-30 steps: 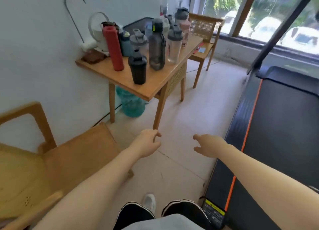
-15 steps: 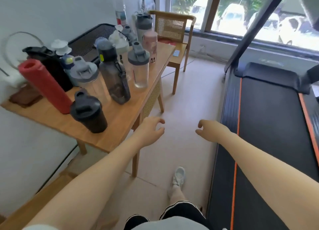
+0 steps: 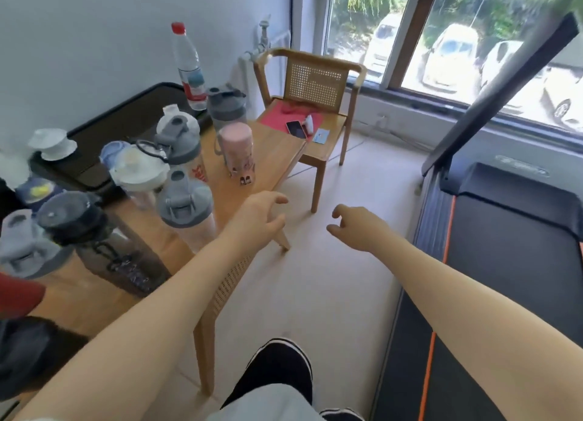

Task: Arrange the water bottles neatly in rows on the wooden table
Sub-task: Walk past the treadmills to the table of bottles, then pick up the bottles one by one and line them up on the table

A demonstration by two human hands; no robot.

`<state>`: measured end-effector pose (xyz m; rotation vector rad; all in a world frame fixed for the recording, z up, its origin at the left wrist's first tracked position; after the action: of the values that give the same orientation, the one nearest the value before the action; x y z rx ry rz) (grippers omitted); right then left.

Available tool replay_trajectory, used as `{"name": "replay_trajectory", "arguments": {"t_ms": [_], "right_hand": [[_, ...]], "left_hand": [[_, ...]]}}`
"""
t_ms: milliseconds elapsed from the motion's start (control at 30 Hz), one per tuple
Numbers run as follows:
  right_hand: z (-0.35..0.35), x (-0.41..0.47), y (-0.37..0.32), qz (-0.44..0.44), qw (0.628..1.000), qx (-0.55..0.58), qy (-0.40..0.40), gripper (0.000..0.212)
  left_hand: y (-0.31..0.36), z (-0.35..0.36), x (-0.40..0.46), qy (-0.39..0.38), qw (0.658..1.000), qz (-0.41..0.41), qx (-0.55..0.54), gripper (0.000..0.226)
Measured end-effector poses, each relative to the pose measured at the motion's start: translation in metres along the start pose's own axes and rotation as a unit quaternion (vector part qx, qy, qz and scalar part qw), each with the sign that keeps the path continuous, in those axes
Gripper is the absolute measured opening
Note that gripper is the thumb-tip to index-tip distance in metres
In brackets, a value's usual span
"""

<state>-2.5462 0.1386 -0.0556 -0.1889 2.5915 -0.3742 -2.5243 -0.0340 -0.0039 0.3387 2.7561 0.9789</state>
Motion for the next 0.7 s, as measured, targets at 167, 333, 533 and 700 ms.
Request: {"name": "replay_trajectory", "arguments": {"t_ms": [167,333,533,700], "right_hand": [[-0.04,0.056,0.032,0.004,1.0,0.029,0.002,0.036],[-0.088,0.13,0.049,-0.017,1.0,-0.001,-0.02,0.037],[-0.153,0.22,0.031,-0.092,0.994,-0.033,-0.043,0.041],[-0.187,0.269,-0.011,-0.2,0.98,-0.008,-0.016,0.033]], "left_hand": [[0.008,-0.005,0.083,0.012,1.0,0.002,0.0,0.034],[0.008,-0.011,0.164,0.042,0.999,0.006,-0.011,0.033],[0.007,-0.043,0.252,0.081,0.997,-0.006,-0.014,0.032],[0.014,-0.085,0.271,0.159,0.987,0.003,-0.024,0.038]]}}
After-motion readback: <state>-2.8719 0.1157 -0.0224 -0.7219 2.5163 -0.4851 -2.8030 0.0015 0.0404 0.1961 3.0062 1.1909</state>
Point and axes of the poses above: each hand's wrist, its own x-axis towards the middle knuckle, its own z-axis out of the palm, y = z × x, the point moved 9 cm from there along x, towards the middle knuckle, and after that the axes turned 9 degrees about -y, right-handed, at the moved point
